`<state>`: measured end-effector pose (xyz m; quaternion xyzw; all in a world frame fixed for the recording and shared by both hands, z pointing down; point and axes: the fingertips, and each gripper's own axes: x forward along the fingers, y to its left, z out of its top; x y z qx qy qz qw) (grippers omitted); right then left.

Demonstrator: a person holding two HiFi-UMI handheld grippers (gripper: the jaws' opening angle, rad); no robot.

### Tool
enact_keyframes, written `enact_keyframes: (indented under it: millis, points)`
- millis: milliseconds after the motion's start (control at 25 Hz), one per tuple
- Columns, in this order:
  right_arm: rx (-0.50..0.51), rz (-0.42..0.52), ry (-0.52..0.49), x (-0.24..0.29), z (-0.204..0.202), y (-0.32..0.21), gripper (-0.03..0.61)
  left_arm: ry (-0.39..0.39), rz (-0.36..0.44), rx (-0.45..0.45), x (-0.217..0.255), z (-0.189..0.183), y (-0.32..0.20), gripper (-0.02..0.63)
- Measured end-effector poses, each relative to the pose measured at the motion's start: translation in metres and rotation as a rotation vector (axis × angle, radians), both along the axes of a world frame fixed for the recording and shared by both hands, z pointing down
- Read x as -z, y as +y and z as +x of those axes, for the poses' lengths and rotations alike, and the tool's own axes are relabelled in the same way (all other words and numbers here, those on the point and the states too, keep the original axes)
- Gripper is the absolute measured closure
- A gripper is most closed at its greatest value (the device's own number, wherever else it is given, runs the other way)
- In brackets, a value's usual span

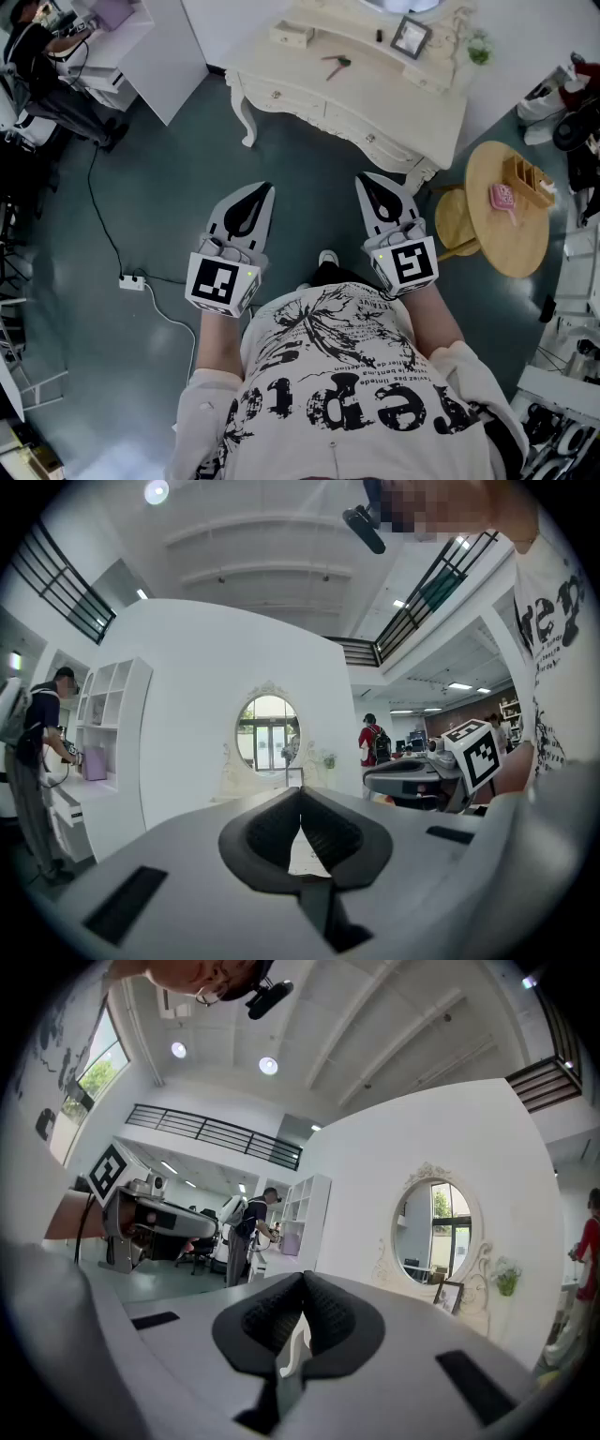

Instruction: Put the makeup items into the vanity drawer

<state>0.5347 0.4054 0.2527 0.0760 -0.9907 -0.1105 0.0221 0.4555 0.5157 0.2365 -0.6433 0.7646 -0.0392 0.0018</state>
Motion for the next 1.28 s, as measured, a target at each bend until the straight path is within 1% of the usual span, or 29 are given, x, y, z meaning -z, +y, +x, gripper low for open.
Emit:
enact_keyframes:
  millis: [480, 600, 640, 720, 760, 840, 1080, 1160, 1280]
  points:
    - [-0.018, -0.021, -0.008, -0.003, 0.005, 0.014, 0.568, 0.01, 0.012, -0.008, -0.003, 0.002, 0.015, 0.6]
    - [-0.029, -0.043, -0.047, -0.001, 0.002, 0.011, 0.566, 0.013, 0.014, -0.007, -0.007, -0.002, 0.013, 0.6]
    - [-0.034, -0.049, -0.063, -0.001, -0.001, 0.008, 0.526, 0.015, 0.013, -0.006, -0.009, -0.003, 0.012, 0.6]
    - [-0.021, -0.058, -0.076, -0.001, -0.009, 0.005, 0.203, 0.019, 0.007, -0.002, -0.013, -0.008, 0.009, 0.6]
    - [-0.019, -0.06, -0.078, -0.002, -0.013, 0.001, 0.155, 0.02, 0.003, 0.0, -0.014, -0.01, 0.008, 0.6]
    - [-0.029, -0.066, -0.084, -0.003, -0.022, -0.008, 0.129, 0.02, -0.004, 0.007, -0.017, -0.016, 0.004, 0.6]
    - [-0.012, -0.113, -0.058, -0.016, -0.067, -0.045, 0.13, 0.012, -0.032, 0.052, -0.026, -0.053, -0.019, 0.6]
    - [-0.004, -0.119, -0.052, -0.021, -0.088, -0.063, 0.13, 0.013, -0.038, 0.063, -0.03, -0.071, -0.034, 0.6]
    - [0.003, -0.132, -0.037, -0.028, -0.128, -0.099, 0.13, 0.01, -0.047, 0.085, -0.034, -0.11, -0.064, 0.6]
